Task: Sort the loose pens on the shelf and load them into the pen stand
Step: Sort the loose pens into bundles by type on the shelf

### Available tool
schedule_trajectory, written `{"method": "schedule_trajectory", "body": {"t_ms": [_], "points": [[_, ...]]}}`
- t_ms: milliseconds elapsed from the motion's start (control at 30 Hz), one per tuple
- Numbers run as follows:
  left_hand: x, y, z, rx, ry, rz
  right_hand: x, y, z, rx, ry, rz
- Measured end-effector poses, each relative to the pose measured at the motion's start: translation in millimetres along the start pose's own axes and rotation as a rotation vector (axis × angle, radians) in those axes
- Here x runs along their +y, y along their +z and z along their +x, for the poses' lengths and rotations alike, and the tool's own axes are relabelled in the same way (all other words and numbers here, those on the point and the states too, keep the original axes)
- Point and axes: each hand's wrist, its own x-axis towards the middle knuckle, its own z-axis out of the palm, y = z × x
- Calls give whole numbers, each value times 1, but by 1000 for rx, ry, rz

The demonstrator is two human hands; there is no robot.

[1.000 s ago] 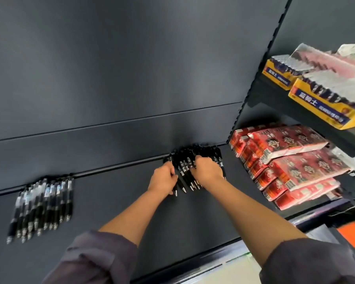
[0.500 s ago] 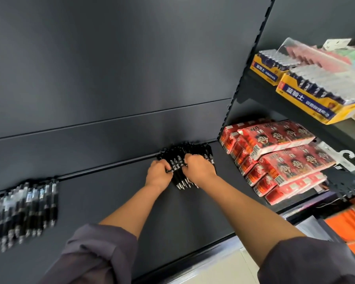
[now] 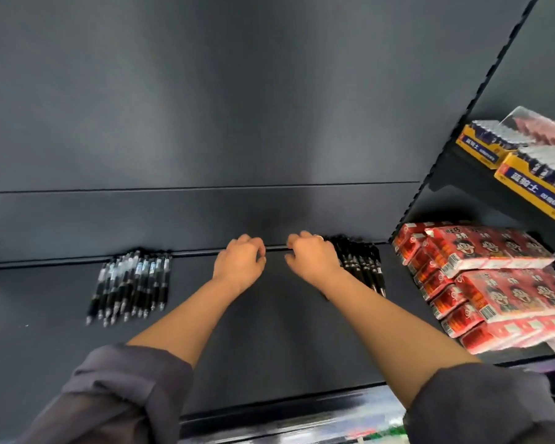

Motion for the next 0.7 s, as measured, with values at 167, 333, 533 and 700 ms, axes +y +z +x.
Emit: {"method": "schedule_trajectory", "body": {"t_ms": [167, 333, 533, 700], "points": [[-65, -45, -41, 58, -21, 107, -76, 3, 3, -13, -101, -20], [-148, -89, -96, 99, -120, 134, -186, 9, 0, -65, -220, 37], [-249, -136, -163, 83, -238, 149, -322, 21, -6, -145, -362, 93], [-313, -161, -220, 49, -360, 85, -410, 41, -20, -273, -478, 73]]}}
